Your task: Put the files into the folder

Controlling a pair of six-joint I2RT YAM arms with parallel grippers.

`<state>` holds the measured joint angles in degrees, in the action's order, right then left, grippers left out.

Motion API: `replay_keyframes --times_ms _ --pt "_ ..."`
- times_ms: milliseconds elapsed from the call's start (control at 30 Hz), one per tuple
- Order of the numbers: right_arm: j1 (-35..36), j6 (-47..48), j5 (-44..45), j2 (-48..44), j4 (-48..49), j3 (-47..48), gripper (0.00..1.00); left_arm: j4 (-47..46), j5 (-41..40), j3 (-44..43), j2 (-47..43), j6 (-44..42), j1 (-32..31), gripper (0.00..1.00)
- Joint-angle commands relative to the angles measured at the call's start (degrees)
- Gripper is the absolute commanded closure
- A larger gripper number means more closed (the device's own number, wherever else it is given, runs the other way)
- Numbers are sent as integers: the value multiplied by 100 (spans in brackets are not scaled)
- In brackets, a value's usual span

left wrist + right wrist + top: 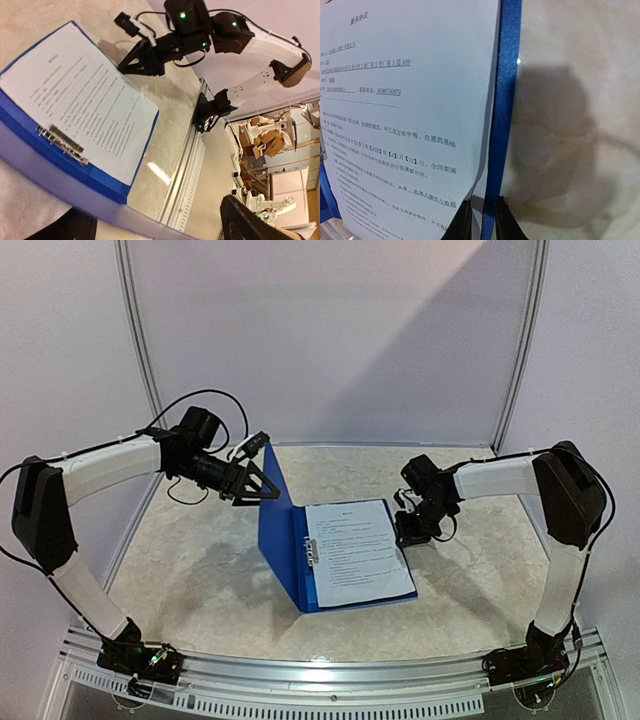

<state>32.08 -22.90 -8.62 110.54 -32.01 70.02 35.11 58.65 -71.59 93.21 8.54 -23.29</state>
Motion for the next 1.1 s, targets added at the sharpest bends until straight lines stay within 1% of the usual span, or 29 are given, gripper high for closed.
replay_keyframes --times_ms 0,67,167,267,400,533,700,800,833,933,1000,1067 --pt "300 -546 -910 305 663 -171 83 290 59 -630 370 -332 -399 9" --pt "425 -809 -1096 401 1036 -143 83 395 -47 -1012 673 -403 -542 8" --pt "541 -1138 -1311 609 1351 -26 83 502 3 -1446 1182 -289 -760 1" --pt "562 -1227 -1201 691 1308 -5 83 638 9 -1755 1505 -358 -1058 0" --pt "564 -1212 -1080 518 1166 -139 82 757 -263 -1946 1810 -581 -1151 1" --pt "547 -1099 -575 219 706 -198 81 937 -326 -2043 2249 -718 -1203 0" --pt "336 -1068 204 -431 209 -419 79 1470 -441 -2245 2799 -1161 -1399 1" --pt "180 -995 801 -939 -83 -604 79 1616 -599 -2303 2863 -1327 -1424 2" --pt "138 -949 1131 -1093 -208 -631 78 1688 -659 -2344 2842 -1420 -1424 2" --pt "91 -776 1661 -1474 -482 -645 78 2014 -876 -2550 2690 -1724 -1410 2" --pt "61 -683 1957 -1828 -554 -631 72 2270 -1091 -2708 2518 -1954 -1352 3" --pt "-3 -571 2278 -2155 -536 -685 56 2395 -1343 -2715 2231 -2130 -1180 3"
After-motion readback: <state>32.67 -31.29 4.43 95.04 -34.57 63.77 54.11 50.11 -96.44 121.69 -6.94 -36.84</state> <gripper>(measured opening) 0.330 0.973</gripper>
